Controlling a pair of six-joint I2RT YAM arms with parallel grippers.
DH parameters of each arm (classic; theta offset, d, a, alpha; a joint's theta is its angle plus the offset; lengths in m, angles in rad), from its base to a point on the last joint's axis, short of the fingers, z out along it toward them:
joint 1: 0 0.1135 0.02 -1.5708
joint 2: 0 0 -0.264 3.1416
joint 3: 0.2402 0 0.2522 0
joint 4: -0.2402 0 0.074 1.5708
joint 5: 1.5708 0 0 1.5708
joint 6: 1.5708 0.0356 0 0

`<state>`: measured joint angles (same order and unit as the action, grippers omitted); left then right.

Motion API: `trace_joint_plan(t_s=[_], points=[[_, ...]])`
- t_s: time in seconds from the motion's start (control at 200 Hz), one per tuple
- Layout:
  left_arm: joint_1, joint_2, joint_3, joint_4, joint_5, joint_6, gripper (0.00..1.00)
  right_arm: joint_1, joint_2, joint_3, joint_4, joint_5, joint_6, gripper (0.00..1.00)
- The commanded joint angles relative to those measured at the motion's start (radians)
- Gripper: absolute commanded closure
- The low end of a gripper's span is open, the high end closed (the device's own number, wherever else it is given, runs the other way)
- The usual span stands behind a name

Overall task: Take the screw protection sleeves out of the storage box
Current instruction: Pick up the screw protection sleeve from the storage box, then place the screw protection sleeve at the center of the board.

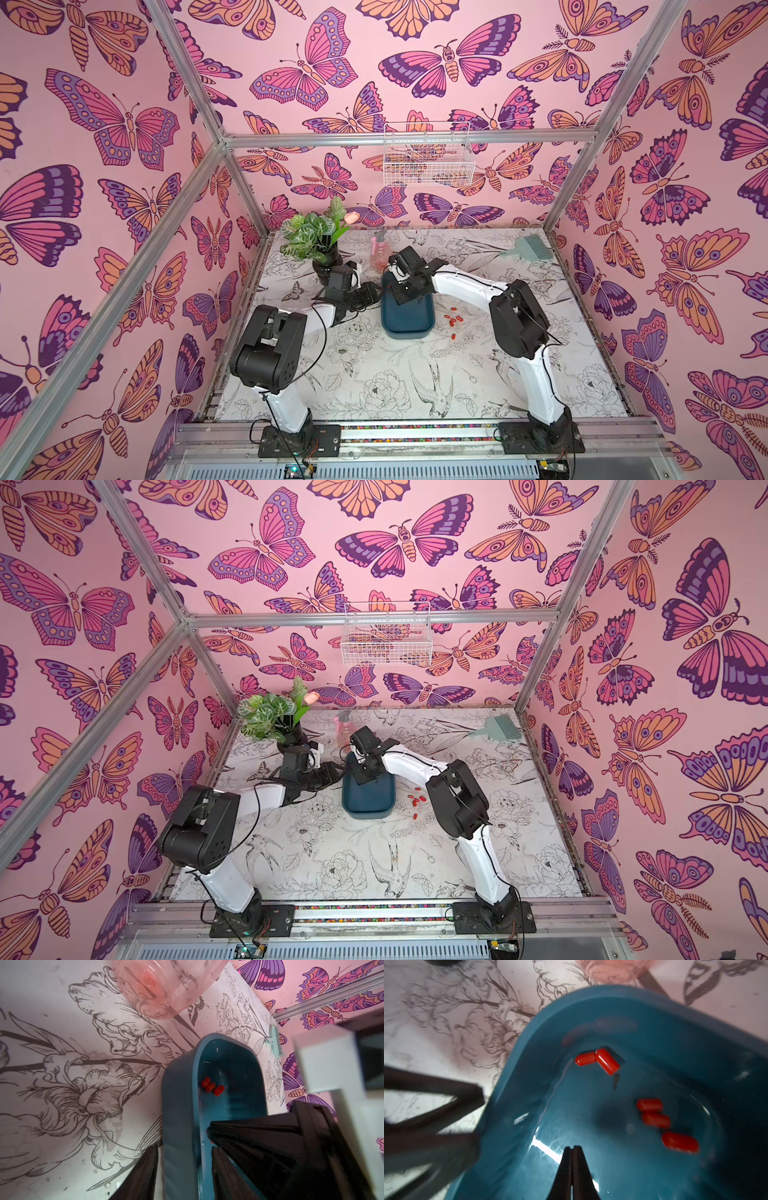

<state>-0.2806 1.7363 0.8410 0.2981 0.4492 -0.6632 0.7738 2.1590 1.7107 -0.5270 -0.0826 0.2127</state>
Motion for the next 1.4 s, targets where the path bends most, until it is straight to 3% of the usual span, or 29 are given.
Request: trace_joint_plan(t_s=[0.0,0.861,1.392], points=[[0.006,0.009,0.012,0.0,0.013,-0.001,0.53,-0.007,-0.093,-0.049,0.013,0.014,0.02,0.99],[0.006,0.003,0.006,0.014,0.025,0.0,0.53,-0.165,-0.626,-0.616,0.022,0.058,0.073,0.98],[0.008,-0.001,0.003,0.022,0.033,-0.002,0.53,-0.241,-0.559,-0.738,0.056,0.042,0.045,0.98]])
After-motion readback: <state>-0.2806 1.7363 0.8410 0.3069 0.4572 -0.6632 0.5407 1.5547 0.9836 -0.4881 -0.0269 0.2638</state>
